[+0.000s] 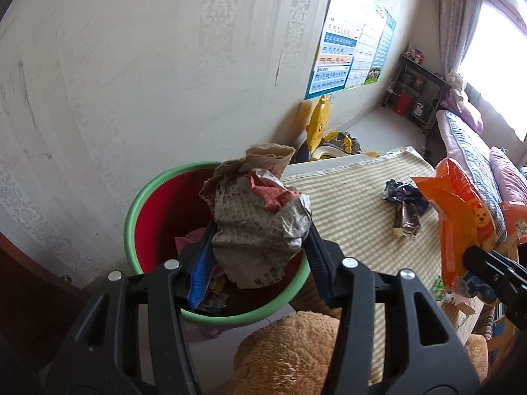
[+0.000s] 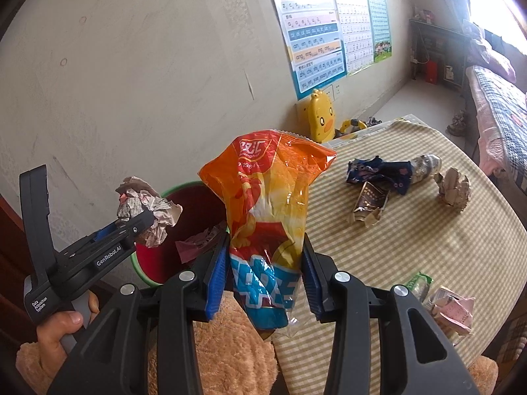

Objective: Collect trash
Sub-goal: 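Carry the crumpled newspaper and orange chip bag over the red bucket, then open both tools to drop the newspaper and chip bag into the bucket, then move both tools back to the table and grasp the pink paper with the right tool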

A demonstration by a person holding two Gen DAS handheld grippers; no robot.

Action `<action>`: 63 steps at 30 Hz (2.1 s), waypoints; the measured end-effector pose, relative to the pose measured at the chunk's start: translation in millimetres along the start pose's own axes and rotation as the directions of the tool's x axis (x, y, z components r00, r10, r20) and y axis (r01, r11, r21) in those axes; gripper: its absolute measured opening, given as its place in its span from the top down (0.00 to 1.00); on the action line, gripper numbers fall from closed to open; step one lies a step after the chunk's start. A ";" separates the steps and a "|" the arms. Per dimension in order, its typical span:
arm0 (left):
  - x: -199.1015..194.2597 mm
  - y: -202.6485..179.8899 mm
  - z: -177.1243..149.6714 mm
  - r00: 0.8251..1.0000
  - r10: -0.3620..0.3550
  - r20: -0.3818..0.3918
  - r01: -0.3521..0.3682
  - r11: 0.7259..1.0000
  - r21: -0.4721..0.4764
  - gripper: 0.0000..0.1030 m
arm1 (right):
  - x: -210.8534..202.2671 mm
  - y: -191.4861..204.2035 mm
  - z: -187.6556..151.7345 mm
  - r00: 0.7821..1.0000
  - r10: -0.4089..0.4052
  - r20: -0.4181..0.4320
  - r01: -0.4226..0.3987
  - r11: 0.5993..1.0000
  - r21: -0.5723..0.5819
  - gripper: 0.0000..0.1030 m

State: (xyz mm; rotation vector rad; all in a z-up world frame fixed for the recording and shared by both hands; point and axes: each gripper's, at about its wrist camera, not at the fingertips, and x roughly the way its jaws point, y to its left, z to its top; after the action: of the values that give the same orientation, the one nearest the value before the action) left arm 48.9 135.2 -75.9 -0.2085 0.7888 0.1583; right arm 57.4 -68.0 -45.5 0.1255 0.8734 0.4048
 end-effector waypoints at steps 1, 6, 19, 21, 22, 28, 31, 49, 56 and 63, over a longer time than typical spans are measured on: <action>1.5 2.0 1.0 1.000 0.002 -0.002 -0.002 1.000 -0.004 0.52 | 3.0 2.2 1.2 1.000 0.002 -0.005 -0.002 1.000 -0.007 0.62; 9.6 17.5 0.2 0.999 0.027 -0.018 -0.028 0.999 -0.028 0.52 | 17.9 15.2 7.6 0.999 0.029 -0.021 -0.029 0.999 -0.044 0.62; 28.4 49.8 -3.1 0.995 0.072 -0.069 -0.079 0.992 -0.096 0.52 | 68.9 56.6 28.6 0.990 0.102 -0.098 -0.117 0.981 -0.158 0.61; 33.3 52.5 -2.5 0.995 0.064 -0.081 -0.073 0.992 -0.107 0.52 | 76.2 62.0 30.2 0.989 0.105 -0.105 -0.122 0.976 -0.179 0.61; 36.2 54.1 -2.0 0.994 0.061 -0.086 -0.071 0.991 -0.113 0.52 | 79.5 64.0 31.1 0.989 0.103 -0.108 -0.122 0.974 -0.189 0.61; 47.7 64.2 -1.5 0.990 0.090 -0.112 -0.106 0.982 -0.153 0.35 | 101.6 78.5 35.0 0.982 0.121 -0.145 -0.153 0.960 -0.236 0.55; 48.7 69.3 -3.6 0.989 0.103 -0.110 -0.122 0.975 -0.184 0.29 | 107.3 82.4 34.6 0.986 0.106 -0.130 -0.137 0.957 -0.256 0.42; 12.4 -11.4 5.9 0.998 -0.038 -0.054 0.039 0.999 0.013 0.29 | 34.3 -2.5 7.2 0.998 0.009 -0.056 -0.013 0.997 -0.073 0.42; -11.1 -58.9 5.7 0.994 -0.108 -0.032 0.111 0.987 0.113 0.29 | 4.7 -41.0 -14.4 0.999 -0.041 -0.033 0.041 0.999 0.014 0.42; -23.9 -92.3 2.4 0.990 -0.138 -0.020 0.139 0.973 0.186 0.29 | -17.5 -69.3 -24.8 0.998 -0.068 0.001 0.067 0.995 0.076 0.42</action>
State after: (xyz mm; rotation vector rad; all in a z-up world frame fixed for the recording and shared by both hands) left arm 54.2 45.0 -45.5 -0.0855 0.7885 -0.0488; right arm 48.8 -139.9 -67.5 0.1664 0.8876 0.3082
